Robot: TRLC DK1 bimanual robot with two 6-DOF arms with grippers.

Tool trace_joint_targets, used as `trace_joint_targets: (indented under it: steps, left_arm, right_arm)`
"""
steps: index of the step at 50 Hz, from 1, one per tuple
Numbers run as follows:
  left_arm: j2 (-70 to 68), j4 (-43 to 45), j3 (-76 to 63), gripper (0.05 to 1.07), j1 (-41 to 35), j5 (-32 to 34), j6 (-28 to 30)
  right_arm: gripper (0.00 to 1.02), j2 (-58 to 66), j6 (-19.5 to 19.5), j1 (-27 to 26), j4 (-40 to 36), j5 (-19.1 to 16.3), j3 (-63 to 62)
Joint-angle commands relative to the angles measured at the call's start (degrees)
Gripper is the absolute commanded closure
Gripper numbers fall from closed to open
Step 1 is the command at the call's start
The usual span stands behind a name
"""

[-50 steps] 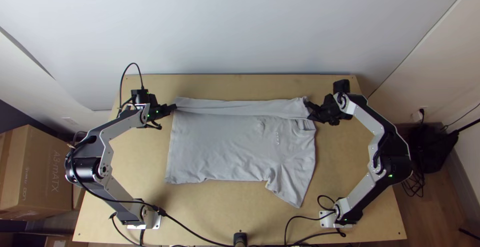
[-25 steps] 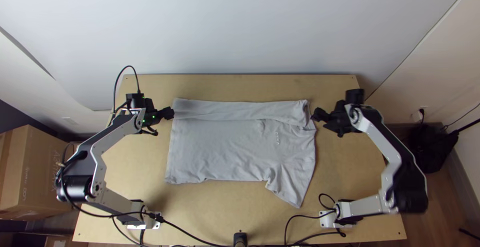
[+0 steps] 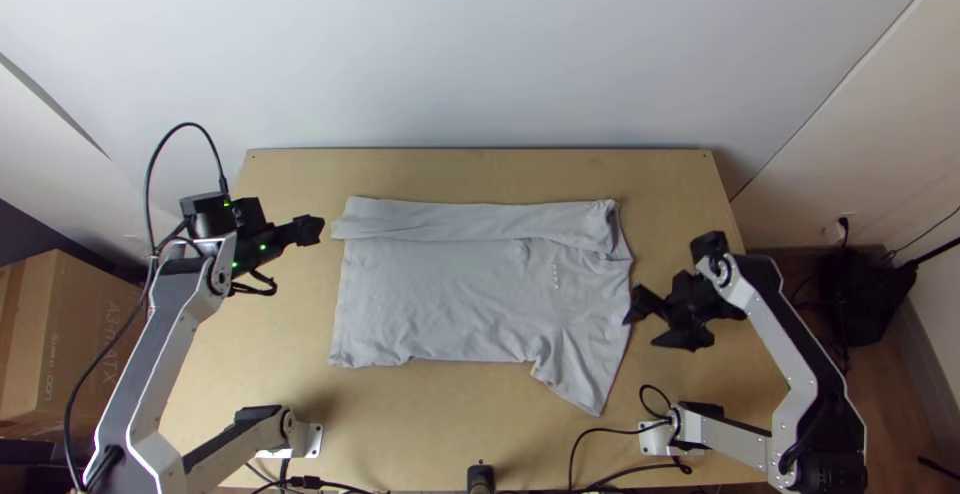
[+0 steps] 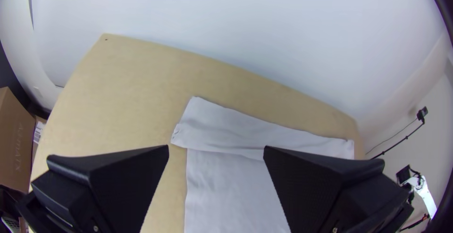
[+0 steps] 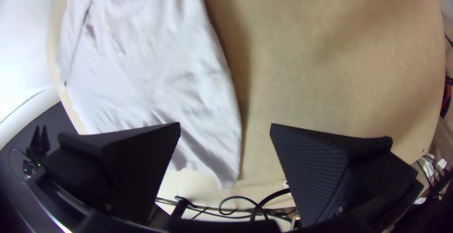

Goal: Fold the t-shirt

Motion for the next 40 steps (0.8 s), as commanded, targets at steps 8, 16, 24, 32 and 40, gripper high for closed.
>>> trace_joint_targets:
  steps: [8, 16, 24, 32, 40]
  left_arm:
    - [-6.3, -5.4, 4.5, 0.1, -0.5, 0.6, 0.7]
    - [-8.3, -7.4, 4.2, 0.1, -0.4, 0.5, 1.2]
    - [-9.8, -8.6, 4.0, 0.1, 0.0, 0.5, 1.6]
    - [-10.4, -9.4, 3.7, 0.1, 0.2, 0.4, 1.9]
    - [-10.5, -9.5, 3.8, 0.1, 0.2, 0.5, 1.9]
  right_arm:
    - [0.32, -4.1, -2.1, 3.7, -0.3, -0.3, -8.5]
    - [0.49, -4.5, -1.5, 6.8, 1.7, 0.0, -9.8]
    - [0.49, -3.3, -1.4, 8.6, 4.6, 0.4, -10.9]
    - [0.49, 0.1, -0.6, 9.5, 6.7, 0.6, -11.0]
    - [0.49, 1.9, -0.6, 11.1, 7.8, 0.8, -11.9]
